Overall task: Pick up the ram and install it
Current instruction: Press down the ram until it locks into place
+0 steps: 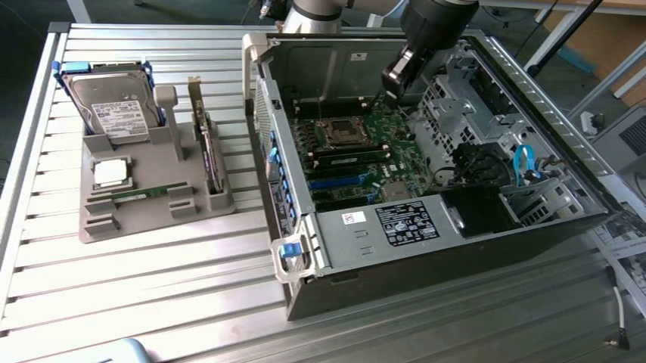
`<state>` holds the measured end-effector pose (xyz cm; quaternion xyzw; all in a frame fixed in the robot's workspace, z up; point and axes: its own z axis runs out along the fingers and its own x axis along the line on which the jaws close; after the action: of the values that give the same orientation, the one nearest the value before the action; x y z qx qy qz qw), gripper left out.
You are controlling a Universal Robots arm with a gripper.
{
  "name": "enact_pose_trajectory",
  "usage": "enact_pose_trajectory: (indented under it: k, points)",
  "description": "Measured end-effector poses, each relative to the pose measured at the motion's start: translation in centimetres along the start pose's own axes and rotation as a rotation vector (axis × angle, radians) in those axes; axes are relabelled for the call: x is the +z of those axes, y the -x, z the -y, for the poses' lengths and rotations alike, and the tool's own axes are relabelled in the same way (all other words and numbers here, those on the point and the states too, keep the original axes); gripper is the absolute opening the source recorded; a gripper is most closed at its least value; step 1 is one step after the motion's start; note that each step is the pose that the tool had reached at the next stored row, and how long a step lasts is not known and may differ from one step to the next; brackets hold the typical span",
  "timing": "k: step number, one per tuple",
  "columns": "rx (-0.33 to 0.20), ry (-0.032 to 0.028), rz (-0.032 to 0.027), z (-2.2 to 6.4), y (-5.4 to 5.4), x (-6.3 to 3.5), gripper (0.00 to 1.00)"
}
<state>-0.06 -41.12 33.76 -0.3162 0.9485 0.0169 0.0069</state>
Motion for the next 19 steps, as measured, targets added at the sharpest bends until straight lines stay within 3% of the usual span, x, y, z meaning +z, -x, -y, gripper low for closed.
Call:
enact_pose_trajectory:
  k: [19]
  points:
    - [0.311,-0.0074,0.0086,0.00,0.00,0.00,0.11]
